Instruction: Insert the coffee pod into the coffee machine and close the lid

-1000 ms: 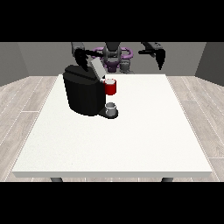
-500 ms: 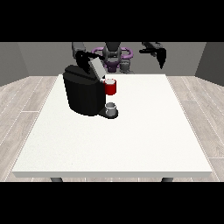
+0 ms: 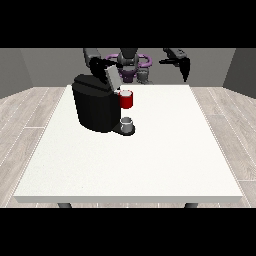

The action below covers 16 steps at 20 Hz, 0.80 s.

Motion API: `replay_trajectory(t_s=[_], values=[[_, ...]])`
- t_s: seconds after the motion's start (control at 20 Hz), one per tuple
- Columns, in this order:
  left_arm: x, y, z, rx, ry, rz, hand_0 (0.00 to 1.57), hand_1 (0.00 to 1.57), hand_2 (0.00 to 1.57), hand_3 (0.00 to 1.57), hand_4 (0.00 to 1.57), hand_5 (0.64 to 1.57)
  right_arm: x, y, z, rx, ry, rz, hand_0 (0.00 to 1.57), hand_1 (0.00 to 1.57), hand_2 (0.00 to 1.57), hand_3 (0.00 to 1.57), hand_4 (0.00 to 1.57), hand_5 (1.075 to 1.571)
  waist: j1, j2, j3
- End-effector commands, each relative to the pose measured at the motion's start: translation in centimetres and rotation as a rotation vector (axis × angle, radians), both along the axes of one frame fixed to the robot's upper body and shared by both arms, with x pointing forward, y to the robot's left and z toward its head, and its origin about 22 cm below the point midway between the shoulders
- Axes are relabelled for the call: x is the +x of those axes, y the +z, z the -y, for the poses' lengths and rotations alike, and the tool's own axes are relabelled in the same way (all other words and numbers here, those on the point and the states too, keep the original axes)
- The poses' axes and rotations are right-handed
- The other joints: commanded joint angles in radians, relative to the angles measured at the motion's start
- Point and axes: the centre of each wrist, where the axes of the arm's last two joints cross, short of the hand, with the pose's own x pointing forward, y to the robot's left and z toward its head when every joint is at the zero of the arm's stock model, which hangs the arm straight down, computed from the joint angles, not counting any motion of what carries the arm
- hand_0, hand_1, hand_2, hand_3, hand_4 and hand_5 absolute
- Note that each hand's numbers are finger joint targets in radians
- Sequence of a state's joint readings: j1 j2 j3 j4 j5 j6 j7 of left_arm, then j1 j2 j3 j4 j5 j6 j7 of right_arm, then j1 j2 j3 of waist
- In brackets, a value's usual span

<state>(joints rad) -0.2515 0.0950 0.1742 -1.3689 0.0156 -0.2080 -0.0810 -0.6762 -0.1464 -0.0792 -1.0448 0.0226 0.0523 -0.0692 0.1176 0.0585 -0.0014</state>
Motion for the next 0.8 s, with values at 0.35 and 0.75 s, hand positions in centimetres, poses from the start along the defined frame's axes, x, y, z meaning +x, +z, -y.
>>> replay_trajectory(t_s=[0.35,0.75], values=[[0.8,0.1,0.4,0.009,0.02,0.003,0.0,0.0,0.0,0.0,0.16,1.571,1.2,3.3,-3.4,-0.101,0.067,0.043,0.0,0.0,0.0,0.0,0.21,1.571,0.022,0.015,0.0012],[0.9,0.3,1.2,0.005,-0.021,0.041,0.0,0.0,0.0,0.0,0.17,1.571,1.1,4.8,-4.4,-0.108,0.034,0.1,0.0,0.0,0.0,0.0,0.12,1.571,0.073,0.036,0.0013]])
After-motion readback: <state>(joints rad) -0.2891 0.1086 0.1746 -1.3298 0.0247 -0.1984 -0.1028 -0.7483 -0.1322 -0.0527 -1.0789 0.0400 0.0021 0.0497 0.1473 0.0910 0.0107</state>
